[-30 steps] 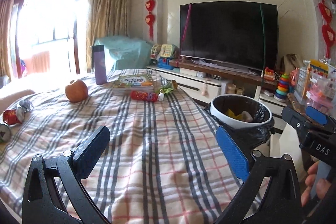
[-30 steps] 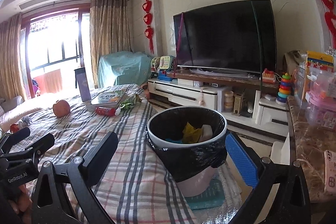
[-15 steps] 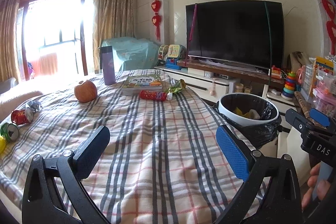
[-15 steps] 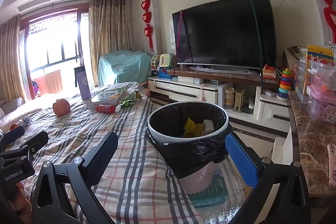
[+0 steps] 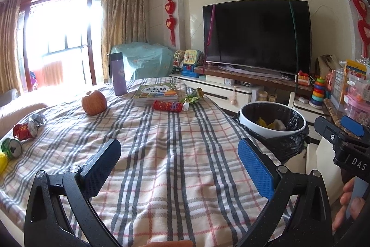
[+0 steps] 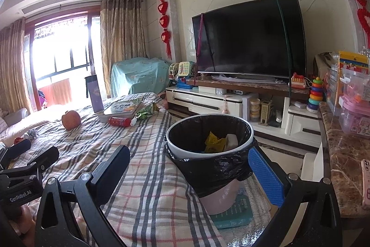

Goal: Collect trash

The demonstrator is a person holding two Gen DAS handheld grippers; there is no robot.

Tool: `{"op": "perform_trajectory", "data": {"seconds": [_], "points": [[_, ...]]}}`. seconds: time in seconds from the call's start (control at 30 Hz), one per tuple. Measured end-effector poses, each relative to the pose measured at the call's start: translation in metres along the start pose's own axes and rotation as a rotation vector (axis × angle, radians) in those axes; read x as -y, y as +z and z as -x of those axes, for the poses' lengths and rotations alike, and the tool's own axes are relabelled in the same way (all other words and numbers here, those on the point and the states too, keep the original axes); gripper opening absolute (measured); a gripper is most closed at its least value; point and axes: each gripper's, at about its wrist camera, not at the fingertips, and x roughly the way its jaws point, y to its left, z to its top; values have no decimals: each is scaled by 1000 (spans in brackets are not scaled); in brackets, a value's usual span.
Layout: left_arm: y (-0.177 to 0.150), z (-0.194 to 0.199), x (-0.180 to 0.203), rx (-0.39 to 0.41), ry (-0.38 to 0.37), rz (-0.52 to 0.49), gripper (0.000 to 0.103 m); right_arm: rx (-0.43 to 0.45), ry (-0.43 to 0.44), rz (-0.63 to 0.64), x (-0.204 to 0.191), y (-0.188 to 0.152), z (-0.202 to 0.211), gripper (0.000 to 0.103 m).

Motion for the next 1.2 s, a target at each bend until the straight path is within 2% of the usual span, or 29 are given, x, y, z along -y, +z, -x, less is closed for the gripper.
{"op": "perform_trajectory", "data": {"seconds": [1.2], "points": [[-2,-2,1,-5,-15,-10,103,10,25,-20,0,3,7,103]]}}
